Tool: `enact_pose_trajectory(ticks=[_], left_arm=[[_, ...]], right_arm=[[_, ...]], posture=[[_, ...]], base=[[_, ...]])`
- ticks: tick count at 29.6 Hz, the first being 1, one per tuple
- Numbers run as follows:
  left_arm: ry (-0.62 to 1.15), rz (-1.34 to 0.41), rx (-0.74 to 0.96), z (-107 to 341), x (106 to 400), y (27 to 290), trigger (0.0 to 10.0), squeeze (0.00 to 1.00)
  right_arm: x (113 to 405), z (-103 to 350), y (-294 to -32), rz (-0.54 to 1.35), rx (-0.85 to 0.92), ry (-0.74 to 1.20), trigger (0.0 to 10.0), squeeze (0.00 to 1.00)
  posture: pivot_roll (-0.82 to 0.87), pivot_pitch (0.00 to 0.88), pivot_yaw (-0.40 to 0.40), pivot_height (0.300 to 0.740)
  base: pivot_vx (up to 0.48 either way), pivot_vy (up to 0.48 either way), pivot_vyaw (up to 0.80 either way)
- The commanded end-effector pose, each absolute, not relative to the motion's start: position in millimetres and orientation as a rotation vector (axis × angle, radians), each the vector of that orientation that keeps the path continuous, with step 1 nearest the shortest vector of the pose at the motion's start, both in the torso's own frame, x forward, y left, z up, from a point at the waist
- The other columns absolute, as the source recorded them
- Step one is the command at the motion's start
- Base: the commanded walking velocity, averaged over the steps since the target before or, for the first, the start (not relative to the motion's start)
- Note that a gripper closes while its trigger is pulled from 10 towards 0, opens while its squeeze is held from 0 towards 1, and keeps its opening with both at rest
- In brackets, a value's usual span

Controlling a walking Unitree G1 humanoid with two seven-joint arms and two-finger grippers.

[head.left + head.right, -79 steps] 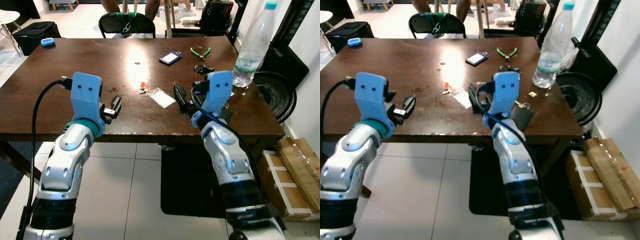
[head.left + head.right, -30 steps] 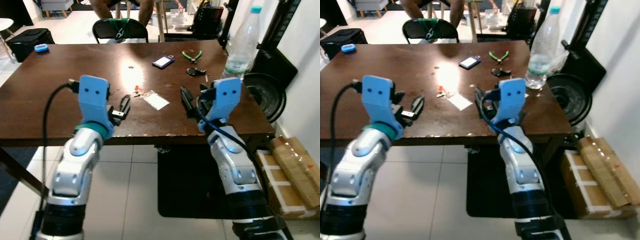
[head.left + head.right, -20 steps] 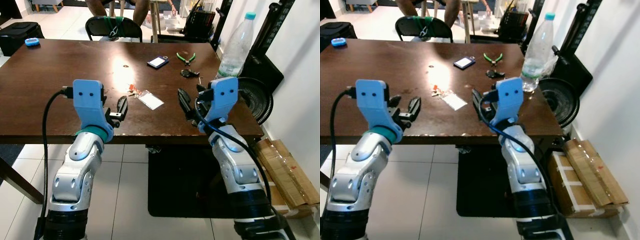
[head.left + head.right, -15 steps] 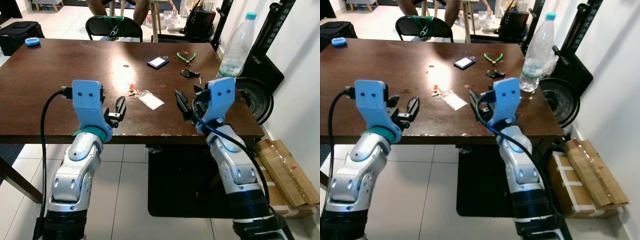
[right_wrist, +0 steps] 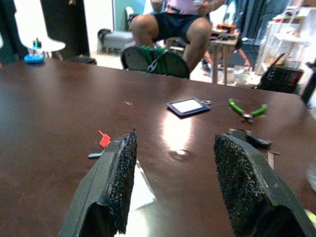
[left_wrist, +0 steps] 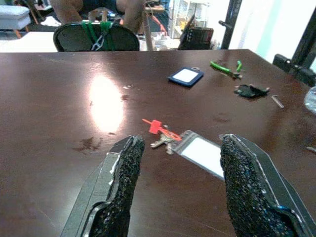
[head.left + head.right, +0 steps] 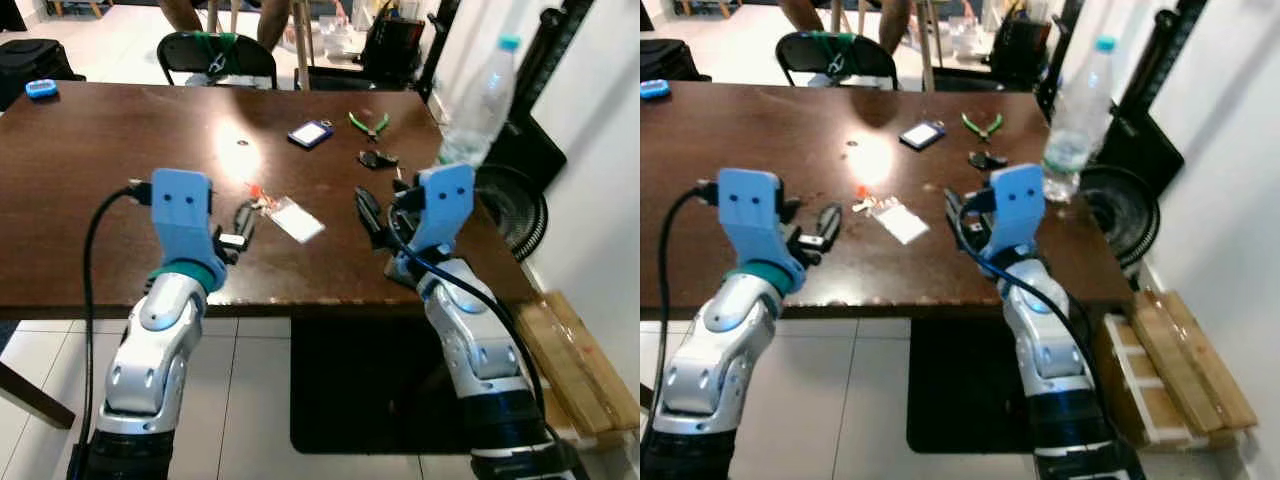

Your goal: Hang keys on a hook

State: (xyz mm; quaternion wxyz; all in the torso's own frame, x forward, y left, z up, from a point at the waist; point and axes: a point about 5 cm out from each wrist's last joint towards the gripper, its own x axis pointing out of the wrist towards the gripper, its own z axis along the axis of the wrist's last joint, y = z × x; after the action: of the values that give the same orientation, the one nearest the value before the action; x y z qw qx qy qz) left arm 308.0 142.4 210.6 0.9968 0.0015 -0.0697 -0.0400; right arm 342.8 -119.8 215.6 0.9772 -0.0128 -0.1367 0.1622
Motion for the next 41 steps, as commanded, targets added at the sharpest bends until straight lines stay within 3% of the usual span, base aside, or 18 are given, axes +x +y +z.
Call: enact_pose_trajectory(ticks=[1,17,28,29,31,33,37,41], left_arm=[[-0.114,-0.062,0.032,205,303,151,10.0,0.0],[-0.106,-0.058,0.052,205,303,154,10.0,0.0],[-0.084,-0.093,0.05,203,302,151,10.0,0.0],[-0.087,-0.122,0.072,202,301,149,10.0,0.0],[-0.121,-0.167,0.324,199,301,151,10.0,0.0],[-0.132,-0.198,0.456,195,300,153,10.0,0.0],[-0.086,-0.263,0.466,189,295,154,10.0,0.0],[0.045,-0.39,0.335,176,283,141,10.0,0.0]], right_arm=[[341,211,-119,0.33,-0.028,-0.259,10.0,0.0],[341,212,-117,0.334,-0.017,-0.255,10.0,0.0],[340,211,-117,0.333,-0.018,-0.251,10.0,0.0],[340,210,-118,0.335,-0.025,-0.25,10.0,0.0],[340,208,-119,0.345,-0.055,-0.249,10.0,0.0],[340,208,-120,0.35,-0.068,-0.247,10.0,0.0],[341,207,-122,0.362,-0.096,-0.233,10.0,0.0],[340,201,-121,0.392,-0.136,-0.199,10.0,0.0]], posture=[[-0.09,0.042,0.037,0.74],[-0.08,0.038,0.041,0.74],[-0.08,0.042,0.045,0.74],[-0.08,0.043,0.047,0.74],[-0.08,0.046,0.05,0.74],[-0.09,0.048,0.054,0.74],[-0.08,0.052,0.057,0.74],[-0.08,0.06,0.057,0.74]], base=[[0.424,0.0,0.0],[0.396,0.0,0.0],[0.0,0.0,0.0],[0.0,0.0,0.0],[0.0,0.0,0.0],[0.0,0.0,0.0],[0.0,0.0,0.0],[0.0,0.0,0.0]])
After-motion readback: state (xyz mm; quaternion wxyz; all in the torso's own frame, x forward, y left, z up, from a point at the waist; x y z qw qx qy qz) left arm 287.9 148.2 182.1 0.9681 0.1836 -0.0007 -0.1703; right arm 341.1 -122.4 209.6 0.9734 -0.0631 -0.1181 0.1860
